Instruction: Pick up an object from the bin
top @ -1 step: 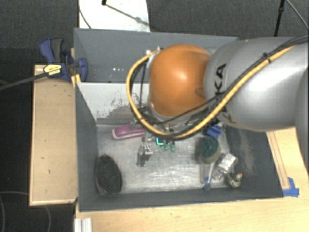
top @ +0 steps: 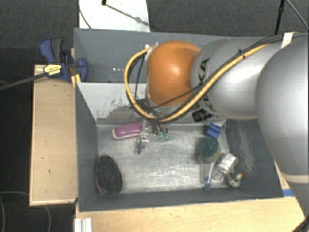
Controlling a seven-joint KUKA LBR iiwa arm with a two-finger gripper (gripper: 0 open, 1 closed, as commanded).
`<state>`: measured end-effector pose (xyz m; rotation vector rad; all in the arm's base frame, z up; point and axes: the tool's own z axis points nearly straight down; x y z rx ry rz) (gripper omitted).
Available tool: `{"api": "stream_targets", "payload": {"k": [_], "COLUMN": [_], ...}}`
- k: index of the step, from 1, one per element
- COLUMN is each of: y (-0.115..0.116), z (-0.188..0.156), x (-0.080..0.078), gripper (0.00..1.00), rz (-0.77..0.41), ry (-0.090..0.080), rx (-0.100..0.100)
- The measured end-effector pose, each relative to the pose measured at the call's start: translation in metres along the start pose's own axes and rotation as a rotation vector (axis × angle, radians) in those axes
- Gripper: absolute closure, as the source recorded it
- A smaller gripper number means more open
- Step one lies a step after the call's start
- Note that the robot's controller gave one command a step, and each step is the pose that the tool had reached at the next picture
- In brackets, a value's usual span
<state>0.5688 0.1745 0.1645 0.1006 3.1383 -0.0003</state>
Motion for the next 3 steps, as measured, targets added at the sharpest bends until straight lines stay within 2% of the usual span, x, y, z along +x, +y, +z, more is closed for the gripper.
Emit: {"api": "stream_targets", "payload": {"k": [1,2,3], "y": [0.006,0.007,-0.002], "z": [0.092,0.087,-0.055], "x": [-0.007,-0.008,-0.006], "gripper": [0.00,1.00,1.00], "rz": [0.033,0.037,0.112], "ry": [0.006,0.000,-0.006], "rx": [0.000,-0.002,-0.004]}}
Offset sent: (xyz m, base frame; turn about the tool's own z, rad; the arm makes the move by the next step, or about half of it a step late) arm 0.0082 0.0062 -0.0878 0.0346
